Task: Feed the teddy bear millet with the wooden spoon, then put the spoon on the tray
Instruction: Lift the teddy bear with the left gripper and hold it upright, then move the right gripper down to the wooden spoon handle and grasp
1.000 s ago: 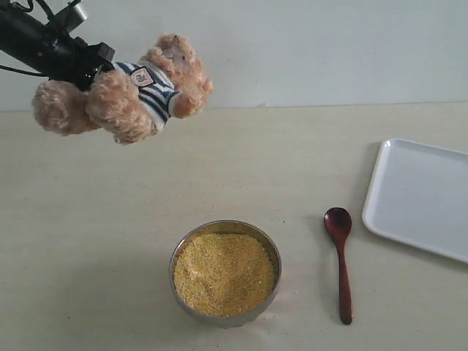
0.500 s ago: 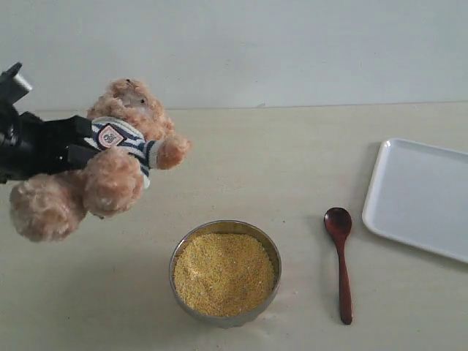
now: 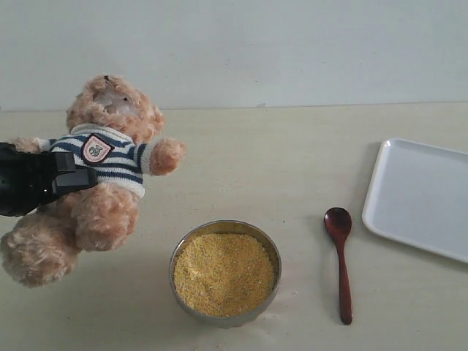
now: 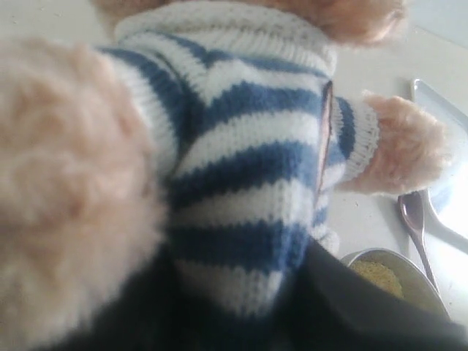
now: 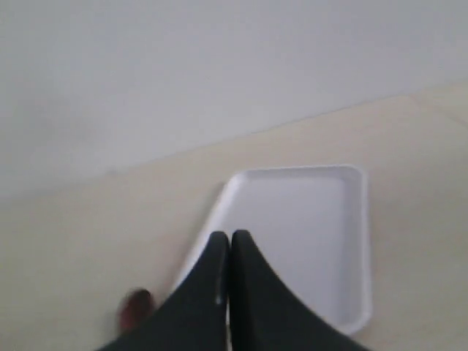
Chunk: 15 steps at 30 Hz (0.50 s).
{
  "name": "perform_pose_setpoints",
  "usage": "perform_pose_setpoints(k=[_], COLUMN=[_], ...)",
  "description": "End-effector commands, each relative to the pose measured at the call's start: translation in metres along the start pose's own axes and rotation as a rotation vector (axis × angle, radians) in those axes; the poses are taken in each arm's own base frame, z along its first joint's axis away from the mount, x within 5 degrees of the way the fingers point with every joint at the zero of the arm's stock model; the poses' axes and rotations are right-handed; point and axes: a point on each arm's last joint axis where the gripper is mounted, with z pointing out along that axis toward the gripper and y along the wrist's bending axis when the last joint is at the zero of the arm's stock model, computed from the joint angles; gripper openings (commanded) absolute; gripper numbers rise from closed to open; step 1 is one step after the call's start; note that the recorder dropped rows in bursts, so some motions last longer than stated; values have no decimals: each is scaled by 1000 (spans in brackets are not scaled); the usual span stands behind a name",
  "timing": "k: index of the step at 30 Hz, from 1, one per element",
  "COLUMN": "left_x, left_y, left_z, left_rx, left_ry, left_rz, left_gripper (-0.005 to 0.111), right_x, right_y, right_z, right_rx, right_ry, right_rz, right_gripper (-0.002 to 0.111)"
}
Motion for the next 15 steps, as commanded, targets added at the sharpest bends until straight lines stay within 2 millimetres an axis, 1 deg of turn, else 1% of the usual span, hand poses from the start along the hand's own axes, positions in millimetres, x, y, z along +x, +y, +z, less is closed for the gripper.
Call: perform_pose_setpoints(k=[1,3,5,7,8,10,11,12,14,15], left_x=[-1,-1,-1,-1,-1,-1,-1,-1,-1,-1], left_y=[-2,-2,-2,-2,-2,-2,-2,-2,-2,-2], left_z=[-2,-2,-2,-2,-2,-2,-2,-2,-2,-2], left_rx=[7,7,7,7,7,7,7,7,7,7], left_ry=[-14,-14,-14,-14,-14,-14,-14,-14,-14,-14], left_rz=[-3,-3,-3,5,10,17,22,24,24,26], left_gripper=[5,5,5,5,5,5,5,5,5,5], right_x=[-5,-6,-11,-18,-27,-49,-59,-67,-72,-70], right_y=[4,4,4,4,7,18,25,31,39,44], right_z=[-1,-1,-1,-2,-5,-13,-15,-13,4,17], right_rx=[-45,-47,-64,-93,-122,-195,-220,-233,-232,-229], right_ry=[-52,-60,-117,-180,-220,-256,-233,-187,-65,6], right_rz=[317,319,385,472,479,415,347,273,145,77], right_gripper=[1,1,1,1,1,1,1,1,1,1])
